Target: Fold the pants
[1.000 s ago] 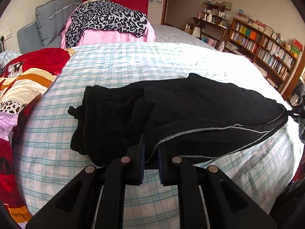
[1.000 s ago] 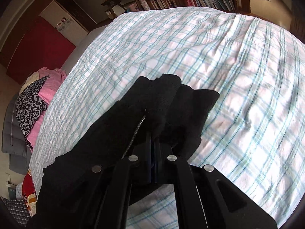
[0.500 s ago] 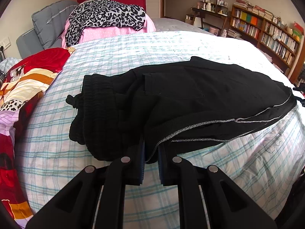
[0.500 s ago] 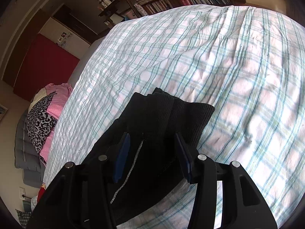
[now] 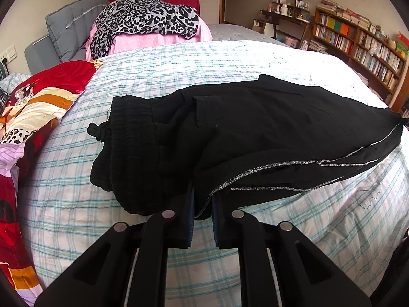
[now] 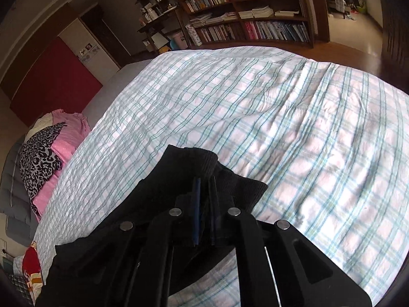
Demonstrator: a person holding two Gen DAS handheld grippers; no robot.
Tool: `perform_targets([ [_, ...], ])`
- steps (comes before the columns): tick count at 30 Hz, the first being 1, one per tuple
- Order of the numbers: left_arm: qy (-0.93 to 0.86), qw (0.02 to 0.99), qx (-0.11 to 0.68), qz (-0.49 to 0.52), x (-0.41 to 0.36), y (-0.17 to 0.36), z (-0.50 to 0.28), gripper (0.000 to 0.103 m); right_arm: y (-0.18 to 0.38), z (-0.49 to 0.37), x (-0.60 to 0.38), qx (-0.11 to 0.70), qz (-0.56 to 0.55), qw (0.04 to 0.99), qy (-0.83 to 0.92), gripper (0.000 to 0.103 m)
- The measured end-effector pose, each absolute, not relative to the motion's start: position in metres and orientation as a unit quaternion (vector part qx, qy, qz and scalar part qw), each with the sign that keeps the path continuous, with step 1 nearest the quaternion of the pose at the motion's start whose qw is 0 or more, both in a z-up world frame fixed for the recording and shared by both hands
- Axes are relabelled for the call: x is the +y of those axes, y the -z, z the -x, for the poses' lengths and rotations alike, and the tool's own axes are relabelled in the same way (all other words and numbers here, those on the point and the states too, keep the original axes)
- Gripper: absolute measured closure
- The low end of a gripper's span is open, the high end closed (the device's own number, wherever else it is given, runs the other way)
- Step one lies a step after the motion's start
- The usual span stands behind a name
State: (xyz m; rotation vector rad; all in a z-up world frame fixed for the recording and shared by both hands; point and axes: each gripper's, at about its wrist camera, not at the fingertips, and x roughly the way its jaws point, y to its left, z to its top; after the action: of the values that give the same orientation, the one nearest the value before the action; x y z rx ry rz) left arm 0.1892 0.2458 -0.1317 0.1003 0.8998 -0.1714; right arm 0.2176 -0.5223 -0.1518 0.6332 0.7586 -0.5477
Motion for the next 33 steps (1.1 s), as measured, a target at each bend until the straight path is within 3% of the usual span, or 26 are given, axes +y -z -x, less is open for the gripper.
perform_targets([
  [7, 0.089, 0.892, 0.44, -0.057, 0.249, 0.139, -0.19, 0.089, 0.183, -0.202, -0.531, 0.381, -0.31, 0.826, 0.278, 0.1],
  [8, 0.09, 0.892, 0.44, -0.055, 0.25, 0.139, -0.19, 0.089, 0.18, -0.204, -0.529, 0.379, -0.313, 0.831, 0.263, 0.095],
  [10, 0.09, 0.892, 0.44, -0.055, 0.25, 0.139, -0.19, 0.089, 0.173, -0.208, -0.523, 0.367, -0.327, 0.839, 0.233, 0.064],
  [11, 0.089, 0.892, 0.44, -0.057, 0.25, 0.14, -0.191, 0.089, 0.17, -0.21, -0.522, 0.357, -0.337, 0.842, 0.223, 0.041],
  [12, 0.088, 0.892, 0.44, -0.058, 0.249, 0.14, -0.19, 0.089, 0.168, -0.213, -0.522, 0.351, -0.344, 0.843, 0.22, 0.037],
  [16, 0.081, 0.893, 0.44, -0.051, 0.248, 0.141, -0.189, 0.089, 0.178, -0.236, -0.522, 0.378, -0.351, 0.825, 0.232, 0.041],
  [18, 0.078, 0.893, 0.44, -0.041, 0.25, 0.141, -0.19, 0.089, 0.188, -0.248, -0.52, 0.399, -0.346, 0.818, 0.229, 0.062],
  [19, 0.078, 0.894, 0.441, -0.037, 0.25, 0.141, -0.19, 0.089, 0.193, -0.253, -0.519, 0.407, -0.348, 0.813, 0.227, 0.067],
  [21, 0.078, 0.893, 0.441, -0.031, 0.25, 0.141, -0.191, 0.089, 0.195, -0.259, -0.517, 0.415, -0.337, 0.813, 0.23, 0.091],
  [22, 0.077, 0.893, 0.442, -0.031, 0.25, 0.14, -0.192, 0.089, 0.191, -0.26, -0.514, 0.414, -0.326, 0.816, 0.236, 0.096],
  [28, 0.075, 0.895, 0.439, -0.033, 0.248, 0.138, -0.193, 0.089, 0.146, -0.239, -0.505, 0.367, -0.289, 0.845, 0.26, 0.099],
  [33, 0.081, 0.896, 0.436, -0.034, 0.251, 0.141, -0.19, 0.086, 0.184, -0.235, -0.508, 0.411, -0.27, 0.82, 0.293, 0.099],
])
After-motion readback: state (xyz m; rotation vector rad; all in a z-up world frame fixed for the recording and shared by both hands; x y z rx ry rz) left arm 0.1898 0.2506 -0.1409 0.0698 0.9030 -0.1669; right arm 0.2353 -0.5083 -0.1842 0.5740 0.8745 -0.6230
